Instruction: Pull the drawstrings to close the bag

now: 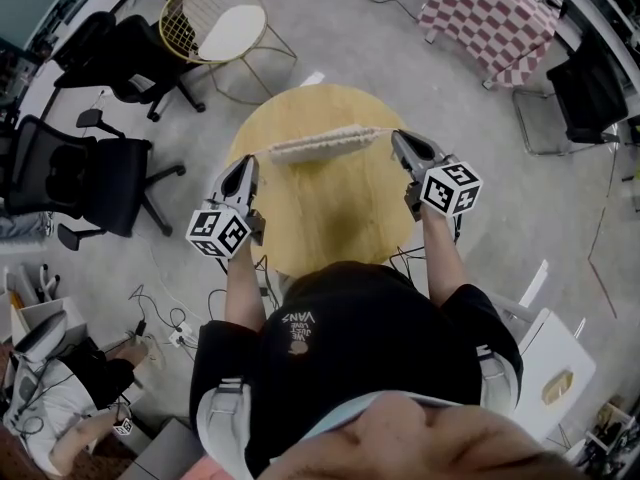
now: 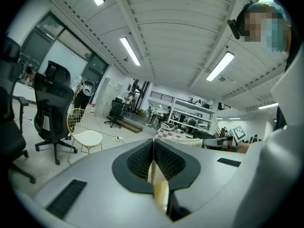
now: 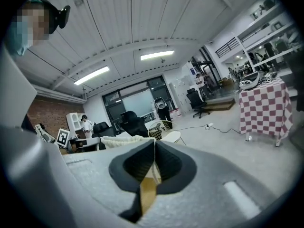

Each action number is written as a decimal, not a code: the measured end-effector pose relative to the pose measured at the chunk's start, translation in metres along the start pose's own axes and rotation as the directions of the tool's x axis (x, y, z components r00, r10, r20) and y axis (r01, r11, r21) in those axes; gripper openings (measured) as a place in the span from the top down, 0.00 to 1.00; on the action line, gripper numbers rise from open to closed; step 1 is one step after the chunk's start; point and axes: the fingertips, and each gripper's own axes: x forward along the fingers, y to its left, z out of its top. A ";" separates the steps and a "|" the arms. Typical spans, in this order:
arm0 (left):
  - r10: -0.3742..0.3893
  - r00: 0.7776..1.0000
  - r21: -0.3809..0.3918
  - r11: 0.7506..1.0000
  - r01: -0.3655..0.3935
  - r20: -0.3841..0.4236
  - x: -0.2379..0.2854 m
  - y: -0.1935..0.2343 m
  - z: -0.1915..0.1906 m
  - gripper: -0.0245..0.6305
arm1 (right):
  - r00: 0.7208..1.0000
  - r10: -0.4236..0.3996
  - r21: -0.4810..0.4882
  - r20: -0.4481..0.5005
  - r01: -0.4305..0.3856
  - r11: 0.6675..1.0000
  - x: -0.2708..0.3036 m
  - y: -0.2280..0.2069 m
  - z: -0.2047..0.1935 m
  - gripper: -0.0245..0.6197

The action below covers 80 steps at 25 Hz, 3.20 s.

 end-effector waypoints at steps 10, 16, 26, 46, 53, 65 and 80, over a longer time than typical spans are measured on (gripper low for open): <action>0.015 1.000 -0.003 1.000 -0.015 0.022 -0.005 0.000 0.006 0.93 | 0.999 -0.026 -0.028 0.019 0.026 0.999 -0.008 -0.005 0.006 0.96; 0.030 0.999 -0.008 1.000 -0.030 0.029 -0.011 0.002 0.008 0.93 | 1.000 -0.025 -0.044 0.018 0.026 0.999 -0.010 -0.003 0.009 0.96; 0.062 0.997 -0.009 0.998 -0.062 0.037 -0.018 0.011 0.007 0.93 | 0.999 -0.049 -0.033 0.018 0.049 0.998 -0.014 -0.011 0.002 0.96; 0.129 0.991 -0.045 0.991 -0.127 0.040 -0.023 0.025 0.000 0.93 | 0.994 -0.111 -0.008 0.004 0.111 0.994 -0.026 -0.032 -0.009 0.96; 0.140 0.990 -0.057 0.989 -0.139 0.028 -0.023 0.028 -0.005 0.93 | 0.990 -0.137 -0.004 -0.011 0.137 0.991 -0.030 -0.041 -0.016 0.96; 0.148 0.989 -0.060 0.987 -0.146 0.020 -0.026 0.033 -0.007 0.93 | 0.988 -0.157 0.007 -0.017 0.157 0.988 -0.039 -0.050 -0.019 0.96; 0.160 0.987 -0.071 0.985 -0.158 0.012 -0.031 0.037 -0.011 0.93 | 0.986 -0.167 0.042 -0.019 0.168 0.985 -0.047 -0.056 -0.027 0.96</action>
